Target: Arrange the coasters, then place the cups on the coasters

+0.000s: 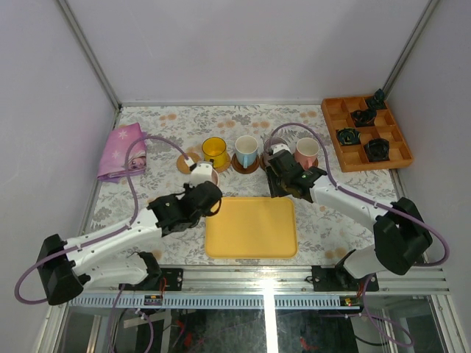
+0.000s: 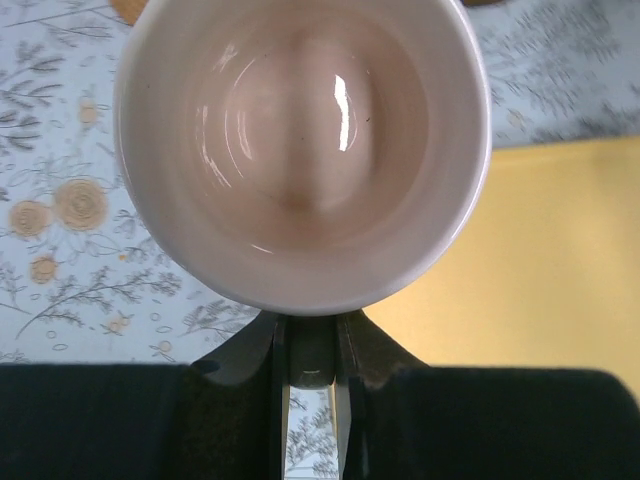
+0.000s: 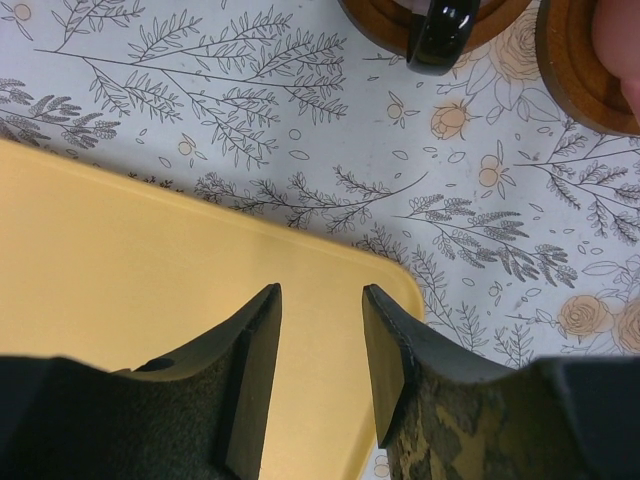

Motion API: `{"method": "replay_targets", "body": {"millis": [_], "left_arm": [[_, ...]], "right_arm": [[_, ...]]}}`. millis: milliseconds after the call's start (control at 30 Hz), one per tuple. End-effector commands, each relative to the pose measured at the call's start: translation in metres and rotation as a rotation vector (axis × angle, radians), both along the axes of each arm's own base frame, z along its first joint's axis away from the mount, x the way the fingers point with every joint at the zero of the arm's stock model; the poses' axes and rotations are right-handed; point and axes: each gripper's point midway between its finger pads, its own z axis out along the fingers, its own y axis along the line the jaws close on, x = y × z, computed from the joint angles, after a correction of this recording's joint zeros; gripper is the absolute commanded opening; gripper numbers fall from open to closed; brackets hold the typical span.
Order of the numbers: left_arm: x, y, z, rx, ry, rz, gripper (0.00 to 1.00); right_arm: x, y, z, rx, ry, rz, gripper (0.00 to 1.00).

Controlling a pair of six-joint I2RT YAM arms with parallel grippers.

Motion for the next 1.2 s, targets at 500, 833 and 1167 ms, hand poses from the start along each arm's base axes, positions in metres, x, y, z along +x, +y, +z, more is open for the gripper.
{"method": "replay_targets", "body": {"millis": [500, 833, 1167], "left_arm": [[0.131, 0.074, 0.002, -0.062, 0.002, 0.202, 0.0], [0.19, 0.08, -0.008, -0.084, 0.012, 0.172, 0.0], [0.211, 0.093, -0.026, -0.063, 0.065, 0.154, 0.0]], "right_arm": [[0.026, 0.016, 0.02, 0.044, -0.086, 0.016, 0.44], [0.028, 0.006, 0.034, 0.029, -0.138, -0.017, 0.44], [0.029, 0.002, 0.034, 0.013, -0.141, -0.033, 0.44]]}}
